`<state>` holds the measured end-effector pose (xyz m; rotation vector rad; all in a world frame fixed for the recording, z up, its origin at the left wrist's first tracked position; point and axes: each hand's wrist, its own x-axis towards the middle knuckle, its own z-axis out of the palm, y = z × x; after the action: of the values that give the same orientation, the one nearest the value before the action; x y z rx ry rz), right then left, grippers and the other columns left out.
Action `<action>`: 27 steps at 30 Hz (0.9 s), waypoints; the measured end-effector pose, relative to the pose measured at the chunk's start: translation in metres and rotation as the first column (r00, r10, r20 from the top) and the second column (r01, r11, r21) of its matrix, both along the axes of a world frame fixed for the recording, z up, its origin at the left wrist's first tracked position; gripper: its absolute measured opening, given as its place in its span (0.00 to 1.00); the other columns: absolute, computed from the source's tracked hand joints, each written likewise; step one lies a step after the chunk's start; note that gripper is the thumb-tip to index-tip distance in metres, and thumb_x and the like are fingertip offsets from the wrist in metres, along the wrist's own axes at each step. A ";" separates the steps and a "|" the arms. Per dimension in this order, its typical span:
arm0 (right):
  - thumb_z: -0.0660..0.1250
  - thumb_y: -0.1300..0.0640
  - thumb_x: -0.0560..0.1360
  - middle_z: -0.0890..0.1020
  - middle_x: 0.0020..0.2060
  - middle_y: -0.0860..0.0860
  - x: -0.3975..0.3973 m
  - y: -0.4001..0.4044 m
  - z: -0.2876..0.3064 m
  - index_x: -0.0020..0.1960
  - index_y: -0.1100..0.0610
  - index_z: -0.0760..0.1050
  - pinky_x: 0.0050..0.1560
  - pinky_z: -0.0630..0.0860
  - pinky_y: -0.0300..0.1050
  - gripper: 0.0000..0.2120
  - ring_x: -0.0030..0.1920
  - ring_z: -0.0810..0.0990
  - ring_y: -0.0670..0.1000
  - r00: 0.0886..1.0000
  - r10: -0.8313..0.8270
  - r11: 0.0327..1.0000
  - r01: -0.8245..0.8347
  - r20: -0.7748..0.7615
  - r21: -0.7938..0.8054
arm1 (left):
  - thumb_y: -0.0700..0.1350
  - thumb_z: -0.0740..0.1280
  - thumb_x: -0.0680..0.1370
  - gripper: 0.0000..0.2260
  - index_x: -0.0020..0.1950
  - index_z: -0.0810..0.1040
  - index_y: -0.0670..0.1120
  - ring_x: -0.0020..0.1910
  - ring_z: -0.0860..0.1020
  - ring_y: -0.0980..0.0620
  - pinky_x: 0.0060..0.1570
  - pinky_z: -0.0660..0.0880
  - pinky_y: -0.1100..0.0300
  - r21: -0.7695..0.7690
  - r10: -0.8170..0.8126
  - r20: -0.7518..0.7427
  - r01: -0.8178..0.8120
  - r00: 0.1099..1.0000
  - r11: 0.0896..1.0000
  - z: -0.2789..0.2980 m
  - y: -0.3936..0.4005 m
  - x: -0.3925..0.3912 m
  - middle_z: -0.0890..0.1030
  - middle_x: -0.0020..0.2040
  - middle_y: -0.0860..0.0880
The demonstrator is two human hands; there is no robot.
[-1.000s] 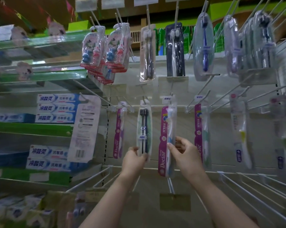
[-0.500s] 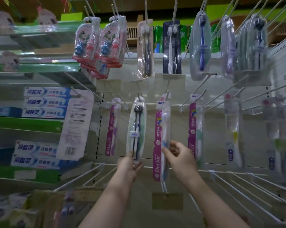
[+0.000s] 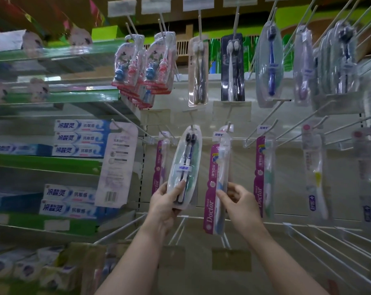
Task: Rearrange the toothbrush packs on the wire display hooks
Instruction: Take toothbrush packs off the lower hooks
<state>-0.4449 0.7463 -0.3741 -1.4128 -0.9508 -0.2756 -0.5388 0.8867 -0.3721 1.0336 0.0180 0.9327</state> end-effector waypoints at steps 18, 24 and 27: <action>0.64 0.55 0.78 0.80 0.44 0.44 -0.011 0.011 0.004 0.61 0.56 0.74 0.39 0.76 0.31 0.13 0.44 0.79 0.40 0.996 -0.011 1.000 0.012 0.093 -0.007 | 0.41 0.71 0.72 0.14 0.56 0.76 0.43 0.43 0.81 0.46 0.38 0.77 0.54 0.128 0.134 0.013 -0.134 0.991 0.983 -0.026 0.022 -0.027 0.83 0.47 0.43; 0.63 0.56 0.78 0.79 0.40 0.45 -0.014 0.026 0.018 0.57 0.56 0.73 0.31 0.73 0.29 0.08 0.39 0.78 0.39 0.998 -0.014 0.998 0.018 0.061 -0.057 | 0.40 0.72 0.71 0.12 0.53 0.76 0.43 0.43 0.81 0.46 0.40 0.78 0.52 0.106 0.148 -0.012 -0.146 0.989 0.984 -0.033 0.023 -0.029 0.82 0.46 0.43; 0.63 0.55 0.78 0.79 0.40 0.46 -0.014 0.035 0.025 0.54 0.55 0.73 0.33 0.73 0.31 0.06 0.38 0.78 0.42 0.999 -0.048 0.996 0.050 0.026 -0.078 | 0.40 0.72 0.71 0.12 0.54 0.76 0.42 0.43 0.81 0.45 0.40 0.79 0.52 0.103 0.145 -0.017 -0.142 0.989 0.984 -0.030 0.024 -0.034 0.82 0.46 0.42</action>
<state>-0.4588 0.7809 -0.3489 -1.5096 -0.9565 -0.2942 -0.5731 0.9110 -0.4022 1.1491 0.0670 1.0606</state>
